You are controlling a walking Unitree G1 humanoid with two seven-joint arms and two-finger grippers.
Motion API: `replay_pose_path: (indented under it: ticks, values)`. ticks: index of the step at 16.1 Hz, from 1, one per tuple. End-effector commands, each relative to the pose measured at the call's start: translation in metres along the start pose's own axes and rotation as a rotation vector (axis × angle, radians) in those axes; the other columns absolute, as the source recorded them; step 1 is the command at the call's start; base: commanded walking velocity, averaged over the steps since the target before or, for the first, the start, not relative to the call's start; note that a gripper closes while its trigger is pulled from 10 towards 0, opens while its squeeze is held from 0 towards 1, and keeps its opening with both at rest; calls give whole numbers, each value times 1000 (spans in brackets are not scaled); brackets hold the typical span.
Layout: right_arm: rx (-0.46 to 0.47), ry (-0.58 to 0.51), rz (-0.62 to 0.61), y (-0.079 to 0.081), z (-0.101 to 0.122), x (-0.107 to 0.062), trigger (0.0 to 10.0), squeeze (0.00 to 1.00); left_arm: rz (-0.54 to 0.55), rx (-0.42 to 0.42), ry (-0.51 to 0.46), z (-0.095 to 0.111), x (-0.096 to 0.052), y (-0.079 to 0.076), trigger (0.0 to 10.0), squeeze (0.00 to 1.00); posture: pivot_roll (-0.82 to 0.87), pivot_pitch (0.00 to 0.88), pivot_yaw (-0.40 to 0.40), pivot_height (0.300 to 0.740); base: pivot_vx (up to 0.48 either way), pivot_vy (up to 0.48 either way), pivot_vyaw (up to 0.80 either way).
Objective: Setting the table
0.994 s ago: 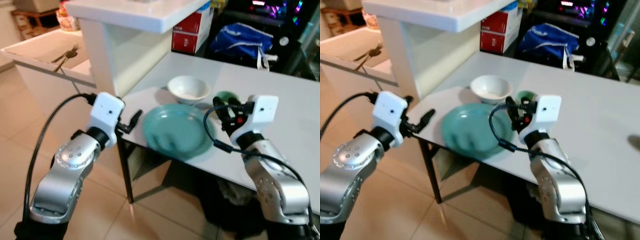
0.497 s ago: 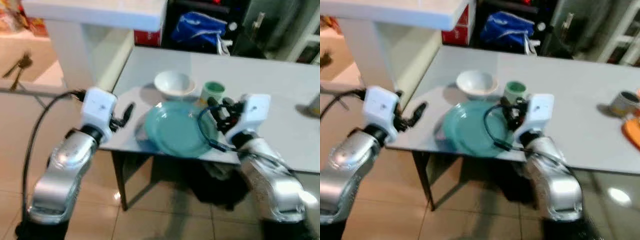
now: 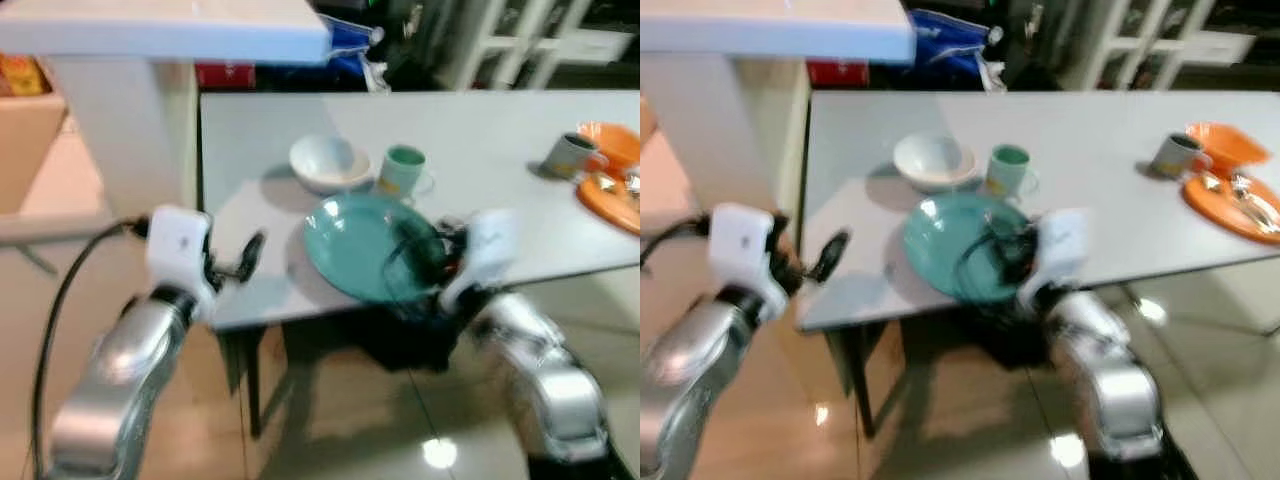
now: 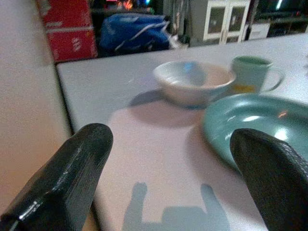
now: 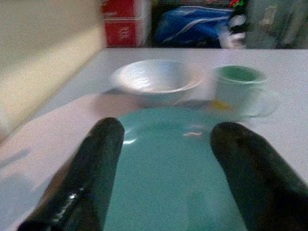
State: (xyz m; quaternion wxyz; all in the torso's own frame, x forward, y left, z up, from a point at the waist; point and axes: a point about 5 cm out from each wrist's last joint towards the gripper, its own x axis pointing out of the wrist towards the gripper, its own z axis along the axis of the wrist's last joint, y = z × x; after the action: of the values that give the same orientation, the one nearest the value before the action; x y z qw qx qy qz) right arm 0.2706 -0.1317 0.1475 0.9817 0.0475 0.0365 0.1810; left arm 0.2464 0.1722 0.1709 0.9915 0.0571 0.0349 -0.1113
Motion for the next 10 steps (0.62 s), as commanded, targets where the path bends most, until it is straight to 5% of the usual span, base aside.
replay_pose_path:
  ticks: [1,2,3,4,5,8,10]
  values:
    - [-14,-21,-9,-6,6,1,10000,0,-23,6,-25,5,-1,-5,10000,1000,35,0,-50,740,0,480,0]
    - [-16,-21,19,-3,6,1,10000,0,-61,6,-30,6,-4,-10,10000,1000,38,0,-53,740,0,480,0]
    - [-53,-3,47,-1,4,1,10000,0,-86,19,-30,6,-6,-14,10000,380,39,0,-54,740,0,480,0]
    - [-89,6,58,1,3,1,10000,0,-93,32,-29,6,-7,-15,10000,118,40,0,-55,740,0,480,800]
    - [-111,0,63,1,4,1,10000,0,-103,28,-37,7,-6,-17,10000,0,40,0,-56,740,0,480,800]
    - [-66,-59,41,-2,12,1,10000,0,-126,44,-80,15,-5,-20,10000,0,39,0,-56,740,0,480,800]
    - [3,-110,13,-7,20,0,10000,0,-142,56,-127,26,-4,-22,10000,0,39,0,-54,740,0,480,0]
